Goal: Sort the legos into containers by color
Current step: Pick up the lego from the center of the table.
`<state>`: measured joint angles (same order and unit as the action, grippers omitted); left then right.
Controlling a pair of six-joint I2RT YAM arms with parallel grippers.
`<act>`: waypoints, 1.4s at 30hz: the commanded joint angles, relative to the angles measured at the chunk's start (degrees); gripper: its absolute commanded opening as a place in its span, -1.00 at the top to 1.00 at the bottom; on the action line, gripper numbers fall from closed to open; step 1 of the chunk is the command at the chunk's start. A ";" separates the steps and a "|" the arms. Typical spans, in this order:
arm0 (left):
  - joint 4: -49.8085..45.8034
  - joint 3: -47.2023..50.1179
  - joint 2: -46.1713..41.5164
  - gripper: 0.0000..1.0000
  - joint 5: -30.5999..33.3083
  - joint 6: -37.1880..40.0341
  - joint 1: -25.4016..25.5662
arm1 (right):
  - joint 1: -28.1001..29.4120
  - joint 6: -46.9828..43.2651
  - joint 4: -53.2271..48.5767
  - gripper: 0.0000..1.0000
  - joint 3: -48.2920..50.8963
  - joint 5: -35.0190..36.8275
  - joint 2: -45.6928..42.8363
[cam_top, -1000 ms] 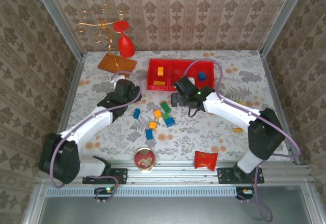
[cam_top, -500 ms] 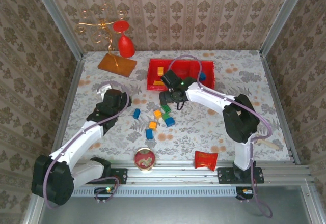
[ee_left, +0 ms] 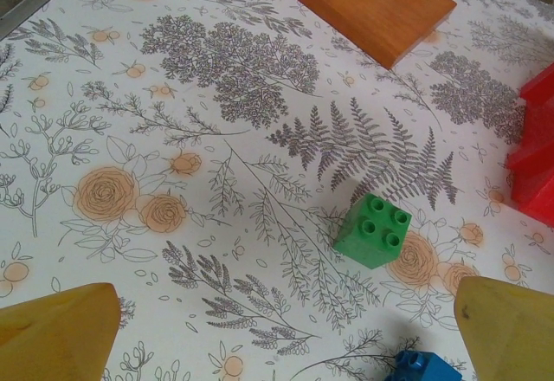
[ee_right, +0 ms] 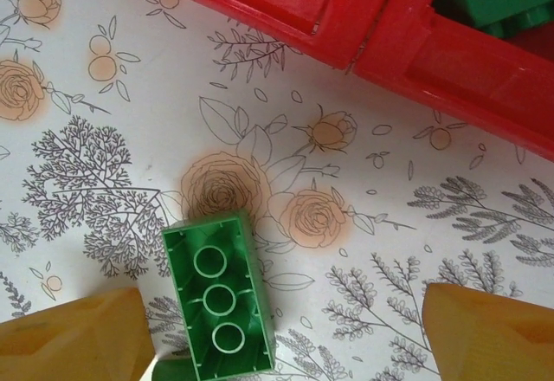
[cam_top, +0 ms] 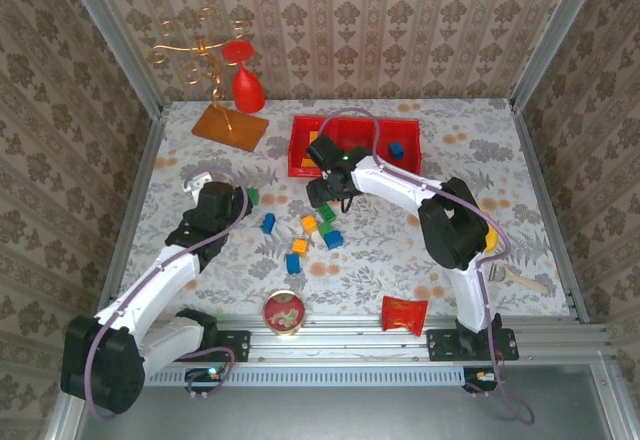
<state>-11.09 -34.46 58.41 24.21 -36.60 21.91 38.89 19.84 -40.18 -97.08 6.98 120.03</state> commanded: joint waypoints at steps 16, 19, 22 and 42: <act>0.26 1.37 -0.06 -1.00 -1.09 -2.42 -1.14 | 1.05 -2.61 -4.01 -0.53 -2.88 -5.04 5.71; 0.57 1.41 0.17 -1.00 -1.51 -2.51 -1.26 | 1.08 -2.68 -4.53 -0.50 -3.03 -4.07 6.31; 0.79 1.41 0.52 -1.00 -1.96 -2.60 -1.35 | 1.03 -2.60 -5.07 -0.46 -3.08 -2.99 6.84; 0.81 0.88 0.69 -1.00 -2.76 -2.56 -1.61 | -0.23 -0.74 -7.47 -0.19 -4.40 -2.99 7.29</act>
<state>-10.63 -33.71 58.89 21.89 -37.89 20.86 38.89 18.59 -43.62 -100.31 2.79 125.54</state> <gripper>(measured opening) 0.999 0.589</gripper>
